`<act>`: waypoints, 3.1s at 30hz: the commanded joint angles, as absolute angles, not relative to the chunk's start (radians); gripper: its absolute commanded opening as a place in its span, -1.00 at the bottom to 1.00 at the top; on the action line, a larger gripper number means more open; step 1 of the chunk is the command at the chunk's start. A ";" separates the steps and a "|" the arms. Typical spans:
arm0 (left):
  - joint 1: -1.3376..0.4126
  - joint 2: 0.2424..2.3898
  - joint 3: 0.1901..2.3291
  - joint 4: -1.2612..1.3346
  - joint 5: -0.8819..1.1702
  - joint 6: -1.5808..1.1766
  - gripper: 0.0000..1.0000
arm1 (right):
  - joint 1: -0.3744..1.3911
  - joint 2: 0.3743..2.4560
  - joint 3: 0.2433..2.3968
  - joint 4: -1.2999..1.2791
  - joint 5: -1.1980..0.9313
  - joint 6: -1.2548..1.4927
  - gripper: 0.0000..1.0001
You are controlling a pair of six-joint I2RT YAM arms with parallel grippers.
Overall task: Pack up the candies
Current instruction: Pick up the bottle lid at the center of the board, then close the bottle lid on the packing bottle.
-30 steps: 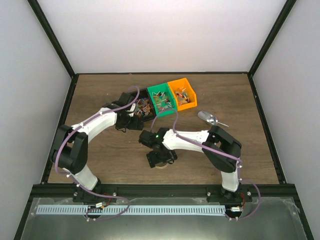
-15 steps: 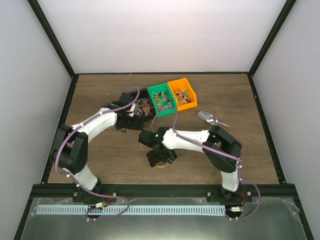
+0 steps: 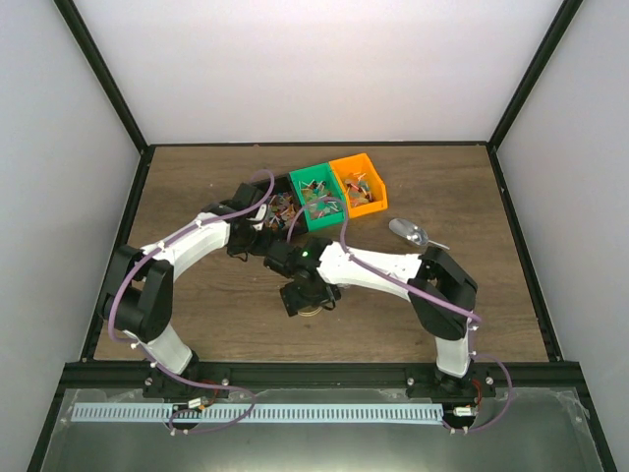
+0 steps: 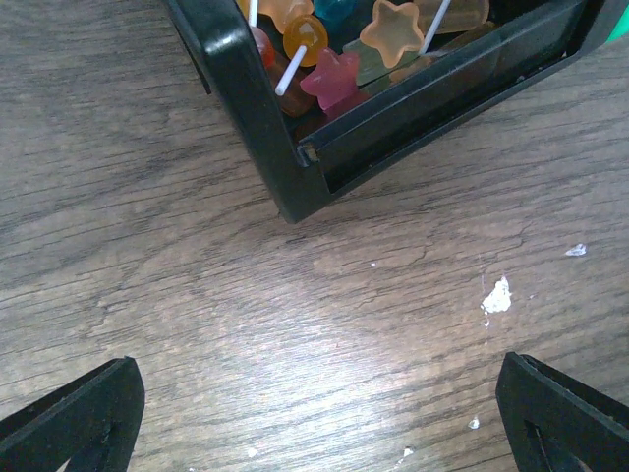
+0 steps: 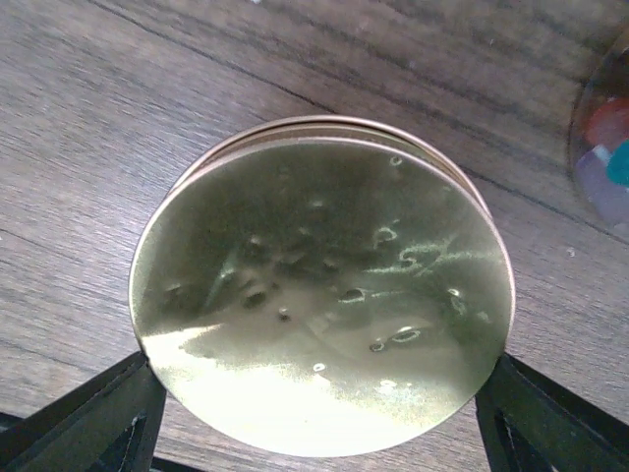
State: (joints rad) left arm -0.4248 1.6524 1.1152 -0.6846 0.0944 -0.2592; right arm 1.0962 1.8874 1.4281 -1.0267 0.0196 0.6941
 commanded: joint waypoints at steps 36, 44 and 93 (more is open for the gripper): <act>-0.417 1.684 1.081 -0.651 0.105 -0.258 1.00 | 0.796 1.748 1.401 -1.094 0.055 0.576 0.70; -0.417 1.695 1.089 -0.649 0.126 -0.264 1.00 | 0.770 1.736 1.346 -1.055 0.035 0.562 0.72; -0.416 1.711 1.061 -0.637 0.172 -0.244 1.00 | 0.731 1.793 1.528 -1.082 0.100 0.550 -0.66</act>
